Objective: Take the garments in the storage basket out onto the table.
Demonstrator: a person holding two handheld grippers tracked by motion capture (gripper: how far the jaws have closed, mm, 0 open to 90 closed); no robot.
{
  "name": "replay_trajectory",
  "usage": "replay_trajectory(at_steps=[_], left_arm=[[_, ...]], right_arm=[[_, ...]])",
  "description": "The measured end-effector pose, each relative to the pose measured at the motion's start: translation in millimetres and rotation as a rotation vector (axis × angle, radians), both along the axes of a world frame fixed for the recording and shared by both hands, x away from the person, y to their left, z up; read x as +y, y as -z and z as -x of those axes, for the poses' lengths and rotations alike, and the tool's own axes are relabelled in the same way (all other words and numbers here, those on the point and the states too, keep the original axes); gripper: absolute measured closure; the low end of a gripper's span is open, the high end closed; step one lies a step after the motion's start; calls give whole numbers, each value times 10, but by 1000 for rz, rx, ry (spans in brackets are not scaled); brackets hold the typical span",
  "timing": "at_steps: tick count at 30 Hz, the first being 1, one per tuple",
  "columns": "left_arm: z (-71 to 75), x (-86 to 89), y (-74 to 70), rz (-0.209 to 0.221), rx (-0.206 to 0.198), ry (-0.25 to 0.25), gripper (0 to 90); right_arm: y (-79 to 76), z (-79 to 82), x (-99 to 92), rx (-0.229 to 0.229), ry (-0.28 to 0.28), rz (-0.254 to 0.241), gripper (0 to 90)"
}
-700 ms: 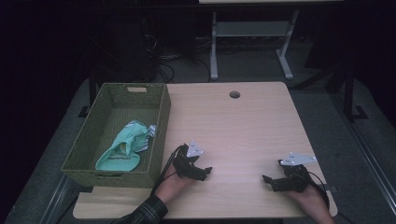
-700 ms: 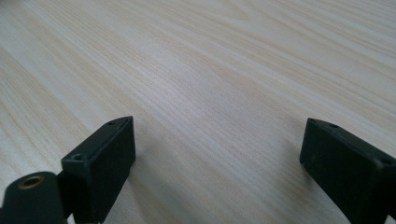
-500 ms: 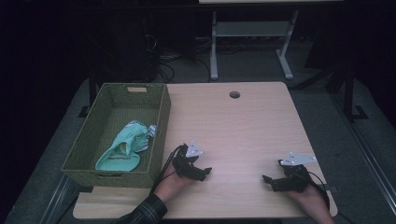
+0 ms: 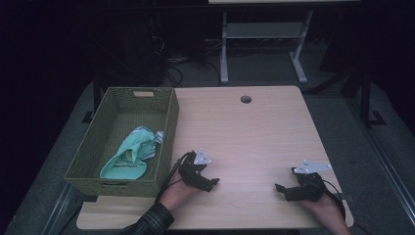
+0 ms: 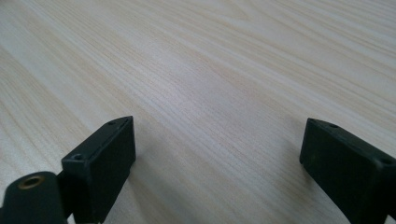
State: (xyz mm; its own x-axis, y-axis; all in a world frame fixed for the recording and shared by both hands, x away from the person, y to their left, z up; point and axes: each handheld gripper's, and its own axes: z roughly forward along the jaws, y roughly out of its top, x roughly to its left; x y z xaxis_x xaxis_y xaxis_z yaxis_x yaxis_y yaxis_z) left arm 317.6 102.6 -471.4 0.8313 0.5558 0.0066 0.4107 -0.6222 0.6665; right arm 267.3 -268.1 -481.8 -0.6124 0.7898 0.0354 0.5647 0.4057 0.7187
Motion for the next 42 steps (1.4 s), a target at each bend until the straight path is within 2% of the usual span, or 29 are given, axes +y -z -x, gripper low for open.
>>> replay_trajectory(at_steps=[3,16,22,26,30,35,38,41,42], left_arm=[[-4,17,-11,-11,2,-1,125],[-11,39,-93,16,17,2,130],[-21,44,-123,15,20,2,130],[-35,50,-135,19,40,0,130],[-42,50,-142,13,44,3,130],[-43,42,-162,20,46,-4,130],[-44,47,-196,45,54,-8,130],[-49,56,-214,37,48,-7,130],[-55,59,-231,50,58,-9,130]], right_arm=[[0,0,0,0,0,0,101],[1,-1,-1,-3,-9,2,102],[0,-1,-2,-4,-10,2,102],[1,-1,-2,-4,-11,3,102],[0,-1,-2,-3,-11,3,101],[1,-1,-3,-4,-11,3,101],[0,1,-2,-2,-9,3,101],[0,2,-1,0,-9,2,101],[0,2,-1,0,-9,2,101]])
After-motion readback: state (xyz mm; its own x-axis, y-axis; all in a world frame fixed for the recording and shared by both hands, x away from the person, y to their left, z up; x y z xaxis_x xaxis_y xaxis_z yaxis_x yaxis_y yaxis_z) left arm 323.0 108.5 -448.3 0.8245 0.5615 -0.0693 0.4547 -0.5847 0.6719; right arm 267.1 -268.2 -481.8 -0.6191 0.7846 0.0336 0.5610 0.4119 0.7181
